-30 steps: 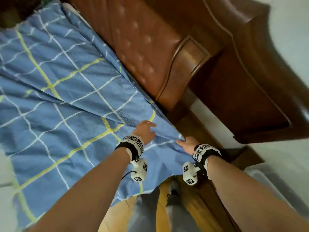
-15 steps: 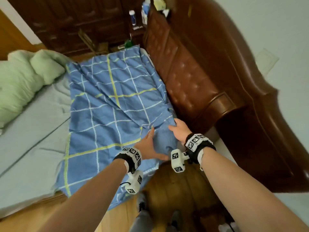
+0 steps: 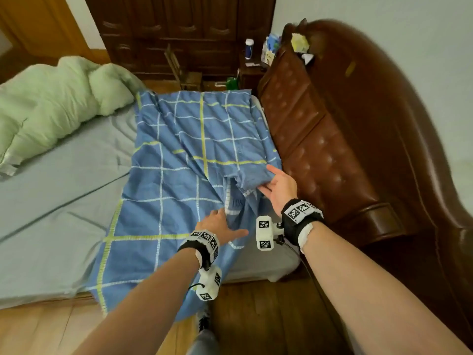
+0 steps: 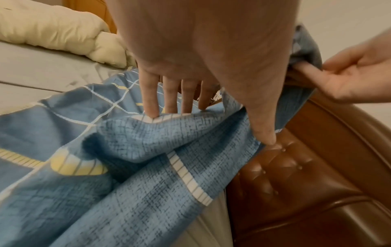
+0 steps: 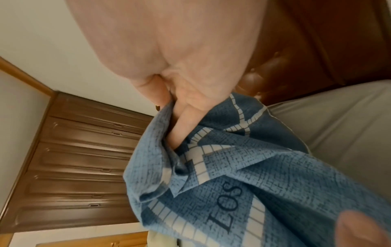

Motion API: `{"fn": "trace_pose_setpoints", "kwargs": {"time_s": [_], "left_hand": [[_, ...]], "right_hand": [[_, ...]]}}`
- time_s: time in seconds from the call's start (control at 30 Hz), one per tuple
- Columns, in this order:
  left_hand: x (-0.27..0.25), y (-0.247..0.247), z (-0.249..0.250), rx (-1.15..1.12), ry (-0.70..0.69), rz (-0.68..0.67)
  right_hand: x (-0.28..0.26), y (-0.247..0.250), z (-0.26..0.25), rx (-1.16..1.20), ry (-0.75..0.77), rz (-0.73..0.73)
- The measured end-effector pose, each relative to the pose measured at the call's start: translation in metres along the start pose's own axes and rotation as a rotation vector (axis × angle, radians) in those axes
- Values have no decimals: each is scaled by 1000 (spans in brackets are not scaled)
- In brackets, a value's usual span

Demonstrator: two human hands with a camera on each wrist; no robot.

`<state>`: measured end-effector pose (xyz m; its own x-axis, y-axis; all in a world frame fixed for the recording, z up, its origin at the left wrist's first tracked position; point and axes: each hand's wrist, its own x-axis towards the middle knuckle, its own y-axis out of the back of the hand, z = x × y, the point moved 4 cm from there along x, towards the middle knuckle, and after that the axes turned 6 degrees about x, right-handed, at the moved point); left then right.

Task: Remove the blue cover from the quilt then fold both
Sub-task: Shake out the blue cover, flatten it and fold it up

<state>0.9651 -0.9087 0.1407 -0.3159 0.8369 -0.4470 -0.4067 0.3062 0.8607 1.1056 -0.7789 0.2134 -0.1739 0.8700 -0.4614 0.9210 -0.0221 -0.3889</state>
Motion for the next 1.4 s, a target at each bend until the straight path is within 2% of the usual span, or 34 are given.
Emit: {"fn": "trace_pose_setpoints", "kwargs": {"time_s": [0.1,0.17,0.2,0.27,0.33,0.37,0.47,0.63,0.8,0.87,1.0,1.2,1.3,1.4], "left_hand": [[38,14,-6,-58,-31,-8],[62,25,-6,-87,-64,-6],[71,31,-5,-87,-77,-4],[87,41,-2,-103,-86,21],[102,46,1,-129,-93,64],[110,46,4,-135,-101,81],[127,48,9,-131,-72,135],[152,65,11,-79,103,140],[176,84,23,-94,251,257],[182,89,29,-80,300,263],[178,106,34,-1,398,291],[148,148,-9,279,563,394],[143,155,-38,35,610,410],[158,157,-66,-205,615,372]], "right_hand": [[23,-38,-10,-108,84,-50],[36,-57,-24,-347,239,-89],[41,-64,-31,-503,351,-78],[49,-74,-48,-750,532,47],[57,-84,-64,-896,593,198],[61,-90,-70,-957,597,226],[76,-108,-83,-1053,583,201],[119,-120,-106,-1014,561,141],[155,-127,-148,-978,626,119],[173,-116,-166,-922,613,140],[207,-80,-180,-871,507,177],[237,-58,-142,-876,294,243],[236,-74,-127,-795,253,207],[234,-100,-111,-605,210,178]]}}
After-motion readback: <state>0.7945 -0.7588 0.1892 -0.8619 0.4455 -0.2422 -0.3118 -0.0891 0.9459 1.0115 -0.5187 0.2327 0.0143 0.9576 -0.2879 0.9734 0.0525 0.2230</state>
